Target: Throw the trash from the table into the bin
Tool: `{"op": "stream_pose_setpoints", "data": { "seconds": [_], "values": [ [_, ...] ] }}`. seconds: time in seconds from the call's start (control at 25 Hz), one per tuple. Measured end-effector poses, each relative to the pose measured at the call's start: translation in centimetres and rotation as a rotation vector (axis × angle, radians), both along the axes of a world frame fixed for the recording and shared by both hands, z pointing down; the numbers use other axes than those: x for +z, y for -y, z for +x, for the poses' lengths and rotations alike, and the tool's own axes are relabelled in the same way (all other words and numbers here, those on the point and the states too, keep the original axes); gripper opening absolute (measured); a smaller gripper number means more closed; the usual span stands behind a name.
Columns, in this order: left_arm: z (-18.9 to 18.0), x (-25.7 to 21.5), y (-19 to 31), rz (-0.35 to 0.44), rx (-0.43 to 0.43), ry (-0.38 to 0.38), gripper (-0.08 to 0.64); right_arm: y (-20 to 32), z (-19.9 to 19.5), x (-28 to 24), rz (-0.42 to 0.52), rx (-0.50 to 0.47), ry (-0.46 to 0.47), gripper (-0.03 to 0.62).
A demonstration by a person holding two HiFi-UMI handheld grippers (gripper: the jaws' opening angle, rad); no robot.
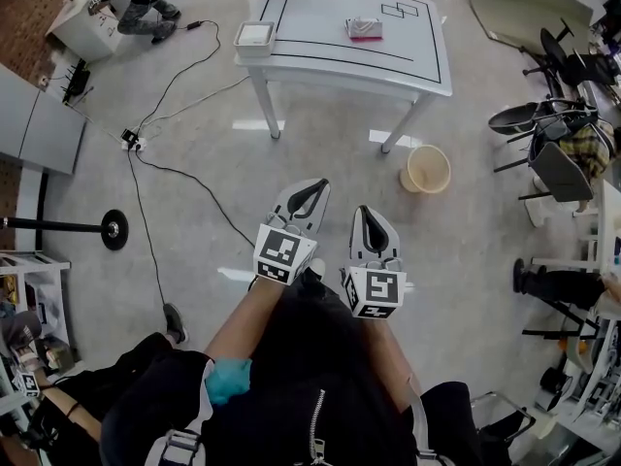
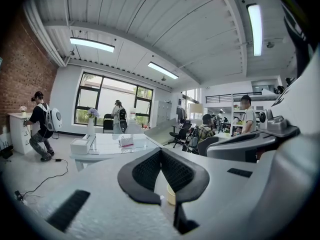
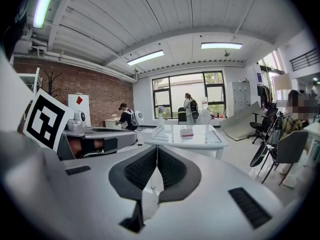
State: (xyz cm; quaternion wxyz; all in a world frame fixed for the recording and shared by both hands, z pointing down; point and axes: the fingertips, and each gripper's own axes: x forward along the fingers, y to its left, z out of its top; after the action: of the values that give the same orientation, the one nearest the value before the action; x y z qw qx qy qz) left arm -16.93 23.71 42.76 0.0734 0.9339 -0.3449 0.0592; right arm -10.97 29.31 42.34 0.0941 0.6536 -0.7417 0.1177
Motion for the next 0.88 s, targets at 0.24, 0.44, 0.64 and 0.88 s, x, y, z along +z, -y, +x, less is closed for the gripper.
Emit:
{"op": "stream_pose_setpoints", "data": {
  "seconds": [0.24, 0.44, 0.64, 0.88],
  "values": [
    [0.8, -0.6, 1.6, 0.019, 0.012, 0.01, 0.008, 1.4, 0.6, -0.2, 0.004, 0.004, 0.0, 0.011],
    [1.4, -0.6, 3.4, 0.022, 0.029, 0.009, 0.008, 3.3, 0.9, 0.1, -0.002, 0.008, 0.007, 0.011],
    [2.0, -0.5, 6.2, 0.012, 0.039, 0.008, 0.008, 6.0, 1.2, 0.4, -0.016, 0.01, 0.007, 0.011],
    [2.7, -0.1, 10.5, -0.001, 0.046, 0.009, 0.008, 10.3, 1.4, 0.6, -0.026, 0.007, 0.009, 0.011]
  ]
}}
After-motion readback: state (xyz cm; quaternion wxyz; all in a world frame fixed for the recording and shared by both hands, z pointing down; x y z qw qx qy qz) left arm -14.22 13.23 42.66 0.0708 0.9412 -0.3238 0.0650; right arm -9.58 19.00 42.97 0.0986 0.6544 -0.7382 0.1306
